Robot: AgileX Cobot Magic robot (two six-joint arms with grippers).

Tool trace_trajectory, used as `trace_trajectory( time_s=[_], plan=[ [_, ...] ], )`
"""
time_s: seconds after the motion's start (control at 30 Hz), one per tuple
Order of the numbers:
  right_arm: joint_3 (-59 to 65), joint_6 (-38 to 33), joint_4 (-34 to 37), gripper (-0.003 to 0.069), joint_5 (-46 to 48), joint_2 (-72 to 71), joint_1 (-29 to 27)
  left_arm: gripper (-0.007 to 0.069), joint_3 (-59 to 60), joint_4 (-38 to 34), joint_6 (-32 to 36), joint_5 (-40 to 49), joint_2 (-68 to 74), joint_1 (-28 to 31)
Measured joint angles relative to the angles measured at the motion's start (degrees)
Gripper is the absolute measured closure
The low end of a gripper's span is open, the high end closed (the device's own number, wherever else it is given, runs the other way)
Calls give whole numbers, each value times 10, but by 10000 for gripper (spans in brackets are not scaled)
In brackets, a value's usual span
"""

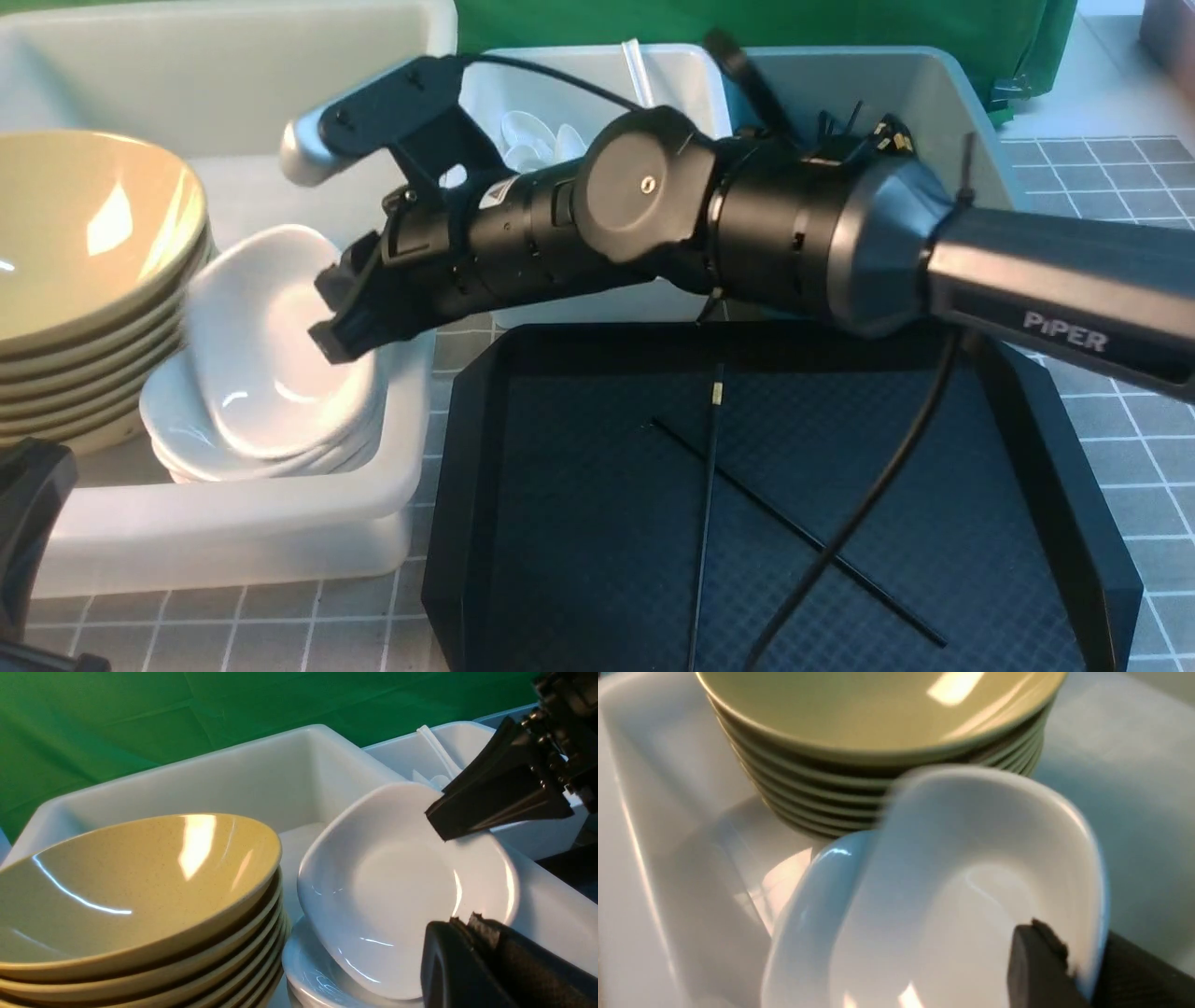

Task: On grey table put chopsticks spoon bowls plates into blue grey white boxes.
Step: 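Place the white bowl into the white bin on top of the stacked bowls with the right gripper, then grasp the chopsticks with the right gripper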

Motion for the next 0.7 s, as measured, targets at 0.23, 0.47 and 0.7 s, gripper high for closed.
trace_trajectory(
  time_s=[0.23,0.47,0.7],
  plan=[
    [-2,36,-86,179,182,-92,-59,633,0,0,0,2,0,0],
    [41,236,-367,175,363,-202,-137,633,0,-4,-8,1,0,0],
    [296,285,-409,210,263,-182,-160,633,0,-5,-12,0,0,0]
  ],
)
